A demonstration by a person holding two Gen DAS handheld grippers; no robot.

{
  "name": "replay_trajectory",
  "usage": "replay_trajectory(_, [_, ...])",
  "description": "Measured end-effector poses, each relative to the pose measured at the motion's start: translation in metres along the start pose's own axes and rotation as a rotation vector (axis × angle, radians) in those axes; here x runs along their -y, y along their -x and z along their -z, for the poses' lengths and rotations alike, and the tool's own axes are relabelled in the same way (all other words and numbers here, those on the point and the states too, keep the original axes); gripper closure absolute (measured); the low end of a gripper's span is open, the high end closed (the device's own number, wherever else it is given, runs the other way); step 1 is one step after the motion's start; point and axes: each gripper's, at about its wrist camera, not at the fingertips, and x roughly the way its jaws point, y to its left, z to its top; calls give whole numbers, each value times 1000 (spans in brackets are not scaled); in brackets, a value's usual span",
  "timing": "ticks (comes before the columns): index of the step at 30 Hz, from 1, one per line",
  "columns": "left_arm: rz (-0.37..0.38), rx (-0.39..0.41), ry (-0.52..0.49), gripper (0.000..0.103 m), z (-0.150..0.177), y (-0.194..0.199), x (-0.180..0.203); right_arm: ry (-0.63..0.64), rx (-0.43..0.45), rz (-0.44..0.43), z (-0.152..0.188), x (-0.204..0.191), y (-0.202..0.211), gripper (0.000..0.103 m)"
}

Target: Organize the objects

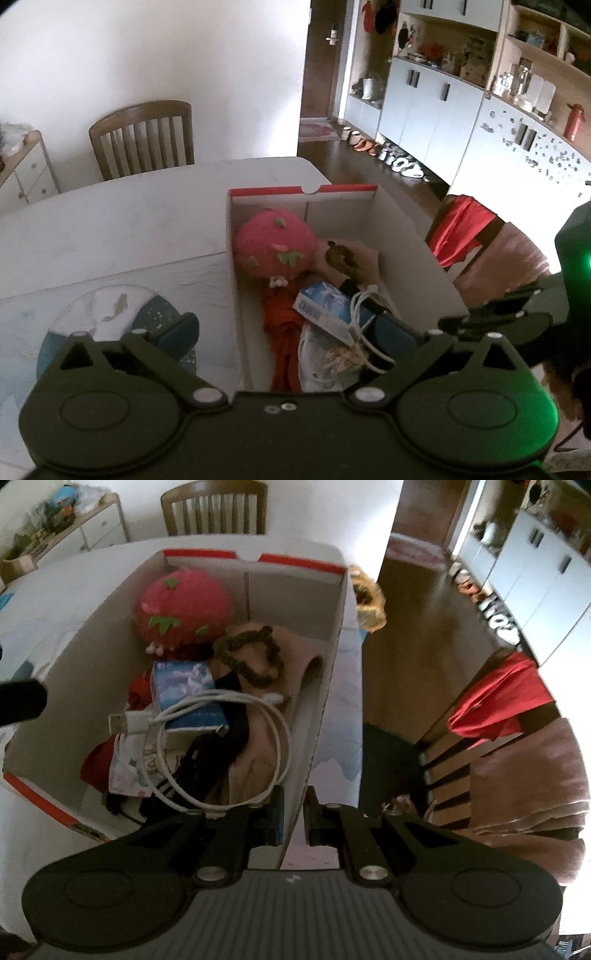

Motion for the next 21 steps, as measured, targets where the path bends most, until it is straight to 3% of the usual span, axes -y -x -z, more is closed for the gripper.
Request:
replay_trajectory(7, [13, 34, -32, 1, 6, 15, -8, -22, 94, 62, 3, -4, 34, 93])
replay_trajectory(12, [27, 52, -50, 1, 13, 25, -10, -53, 187, -5, 16, -11, 70, 90])
replay_trajectory(17, [62, 74, -46, 1, 22, 40, -12, -98, 286, -15, 34, -22, 102, 59])
replay_trajectory(21, [63, 102, -41, 1, 30, 53, -14, -97, 359, 7, 48, -31, 125, 48])
